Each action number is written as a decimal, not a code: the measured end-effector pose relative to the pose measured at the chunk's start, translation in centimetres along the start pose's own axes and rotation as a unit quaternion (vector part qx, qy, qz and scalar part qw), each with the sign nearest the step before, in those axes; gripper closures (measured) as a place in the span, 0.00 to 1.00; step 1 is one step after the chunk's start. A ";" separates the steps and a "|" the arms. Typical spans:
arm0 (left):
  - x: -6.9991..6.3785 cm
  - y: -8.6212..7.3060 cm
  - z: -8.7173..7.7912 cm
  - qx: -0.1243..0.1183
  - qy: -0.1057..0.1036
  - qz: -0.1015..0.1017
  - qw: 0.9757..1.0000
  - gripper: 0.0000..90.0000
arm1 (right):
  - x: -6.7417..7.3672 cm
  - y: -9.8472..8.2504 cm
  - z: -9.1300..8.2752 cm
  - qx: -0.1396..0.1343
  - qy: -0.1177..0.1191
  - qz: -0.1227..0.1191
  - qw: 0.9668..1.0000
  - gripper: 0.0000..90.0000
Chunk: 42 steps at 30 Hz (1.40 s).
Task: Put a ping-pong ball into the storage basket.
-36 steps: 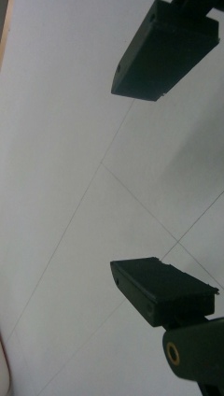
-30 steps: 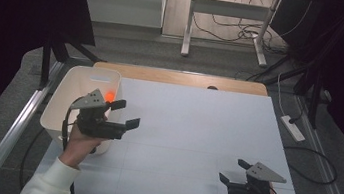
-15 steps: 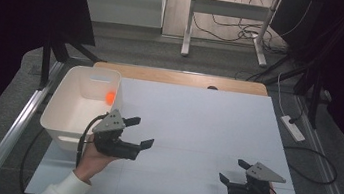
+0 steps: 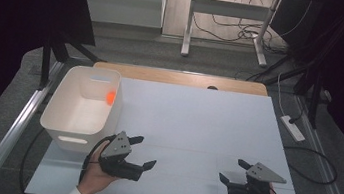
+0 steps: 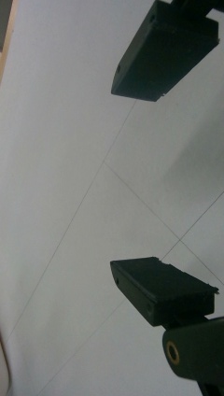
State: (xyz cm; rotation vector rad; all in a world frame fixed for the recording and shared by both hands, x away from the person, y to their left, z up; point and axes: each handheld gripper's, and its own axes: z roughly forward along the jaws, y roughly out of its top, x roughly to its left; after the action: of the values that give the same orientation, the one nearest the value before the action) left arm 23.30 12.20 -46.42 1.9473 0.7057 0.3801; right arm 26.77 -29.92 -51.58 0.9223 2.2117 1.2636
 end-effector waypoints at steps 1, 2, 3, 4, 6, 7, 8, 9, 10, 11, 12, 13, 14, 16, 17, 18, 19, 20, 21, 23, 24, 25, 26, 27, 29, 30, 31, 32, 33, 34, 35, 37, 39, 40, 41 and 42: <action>0.0 0.0 0.0 0.000 0.000 0.000 1.000 0.19 | 0.0 0.0 0.0 0.000 0.000 0.000 1.000 0.15; 0.1 -0.4 0.0 0.001 0.000 -0.003 1.000 0.19 | 0.0 0.0 0.0 0.001 -0.001 0.001 1.000 0.15; 0.3 -0.8 0.0 0.002 -0.001 -0.008 1.000 0.19 | 0.0 0.0 -0.1 0.000 -0.001 0.001 1.000 0.15; 0.4 -1.1 0.0 0.003 -0.002 -0.011 1.000 0.19 | 0.1 0.0 -0.1 -0.001 0.000 0.001 1.000 0.15; 0.8 -1.8 0.0 0.004 -0.002 -0.018 1.000 0.19 | 0.1 0.0 -0.1 -0.001 -0.001 0.001 1.000 0.15; 0.9 -2.1 0.0 0.004 -0.002 -0.020 1.000 0.19 | 0.2 0.0 -0.1 -0.002 -0.001 0.000 1.000 0.15; 1.0 -2.5 0.1 0.006 0.000 -0.020 1.000 0.19 | 0.2 0.0 0.0 -0.002 0.000 -0.002 1.000 0.15; 1.1 -2.8 0.1 0.007 0.001 -0.020 1.000 0.19 | 0.2 0.1 0.0 -0.001 0.001 -0.003 1.000 0.15; 1.3 -3.4 0.1 0.009 0.003 -0.019 1.000 0.19 | 0.2 0.1 0.0 -0.002 0.003 -0.002 1.000 0.15; 1.5 -3.7 0.1 0.012 0.006 -0.018 1.000 0.19 | 0.2 0.1 0.0 -0.002 0.003 -0.002 1.000 0.15; 1.7 -4.0 0.1 0.012 0.006 -0.019 1.000 0.19 | 0.3 0.1 0.0 -0.002 0.003 -0.002 1.000 0.15; 1.8 -4.3 0.1 0.012 0.004 -0.021 1.000 0.19 | 0.3 0.1 0.0 -0.003 0.003 -0.002 1.000 0.15; 1.8 -4.3 0.1 0.012 0.004 -0.021 1.000 0.19 | 0.3 0.1 0.0 -0.003 0.003 -0.001 1.000 0.15; 2.1 -4.9 0.0 0.013 0.004 -0.022 1.000 0.20 | 0.3 0.1 -0.1 -0.004 0.004 -0.001 1.000 0.15; 2.3 -5.2 -0.1 0.014 0.001 -0.023 1.000 0.19 | 0.3 0.1 -0.1 -0.004 0.004 -0.002 1.000 0.15; 2.4 -5.4 -0.1 0.013 0.000 -0.024 1.000 0.19 | 0.3 0.1 0.0 -0.004 0.005 -0.003 1.000 0.15; 2.4 -5.6 -0.2 0.014 0.000 -0.025 1.000 0.19 | 0.3 0.1 0.0 -0.005 0.006 -0.003 1.000 0.15; 2.5 -6.0 -0.2 0.013 0.002 -0.028 1.000 0.19 | 0.4 0.2 0.0 -0.006 0.008 -0.001 1.000 0.15; 2.6 -6.2 -0.3 0.011 0.003 -0.032 0.999 0.20 | 0.5 0.2 -0.1 -0.009 0.012 -0.001 1.000 0.15; 2.8 -6.6 -0.5 0.008 0.006 -0.039 0.999 0.20 | 0.6 0.3 -0.1 -0.010 0.013 -0.002 1.000 0.15; 2.8 -6.7 -0.6 0.008 0.007 -0.041 0.999 0.20 | 0.7 0.2 -0.1 -0.008 0.013 -0.004 1.000 0.15; 2.9 -6.7 -0.8 0.009 0.012 -0.039 0.999 0.20 | 0.7 0.2 0.0 -0.006 0.014 -0.004 1.000 0.15; 2.9 -6.7 -0.9 0.009 0.015 -0.040 0.999 0.20 | 0.7 0.2 0.0 -0.006 0.016 -0.005 1.000 0.15; 3.0 -6.8 -1.1 0.005 0.017 -0.043 0.999 0.20 | 0.8 0.2 0.1 -0.006 0.016 -0.005 1.000 0.15; 3.2 -6.9 -1.2 0.002 0.018 -0.049 0.999 0.20 | 0.8 0.3 0.1 -0.006 0.017 -0.005 1.000 0.15; 3.2 -7.0 -1.3 0.003 0.020 -0.050 0.999 0.20 | 0.8 0.3 0.1 -0.006 0.018 -0.006 1.000 0.15; 3.3 -7.0 -1.3 0.005 0.020 -0.050 0.999 0.20 | 0.8 0.2 0.1 -0.005 0.018 -0.006 1.000 0.15; 3.3 -7.1 -1.3 0.004 0.021 -0.052 0.998 0.20 | 0.8 0.2 0.1 -0.005 0.019 -0.005 1.000 0.15; 3.4 -7.2 -1.3 0.005 0.020 -0.052 0.998 0.20 | 0.9 0.2 0.1 -0.006 0.020 -0.005 1.000 0.15; 3.4 -7.2 -1.3 0.006 0.020 -0.052 0.998 0.20 | 0.9 0.2 0.0 -0.007 0.021 -0.004 1.000 0.15; 3.3 -7.2 -1.3 0.006 0.022 -0.051 0.998 0.20 | 0.9 0.2 0.0 -0.008 0.022 -0.003 1.000 0.15; 3.3 -7.1 -1.3 0.005 0.021 -0.050 0.999 0.20 | 0.9 0.2 0.0 -0.008 0.022 -0.002 1.000 0.15; 3.2 -7.0 -1.4 0.004 0.021 -0.048 0.999 0.20 | 0.9 0.2 0.1 -0.007 0.023 -0.004 1.000 0.15; 3.2 -7.0 -1.4 0.002 0.020 -0.050 0.999 0.20 | 0.9 0.2 0.1 -0.007 0.023 -0.003 1.000 0.15; 3.2 -7.0 -1.4 0.002 0.021 -0.050 0.999 0.20 | 0.9 0.2 0.1 -0.008 0.024 -0.002 1.000 0.15; 3.2 -7.0 -1.4 0.003 0.021 -0.049 0.999 0.20 | 0.9 0.2 0.1 -0.007 0.024 -0.002 1.000 0.15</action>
State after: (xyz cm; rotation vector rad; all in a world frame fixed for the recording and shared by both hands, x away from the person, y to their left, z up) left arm 22.87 17.56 -52.12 1.9069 0.8273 0.3586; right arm 26.29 -29.20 -51.45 0.8905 2.2363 1.3106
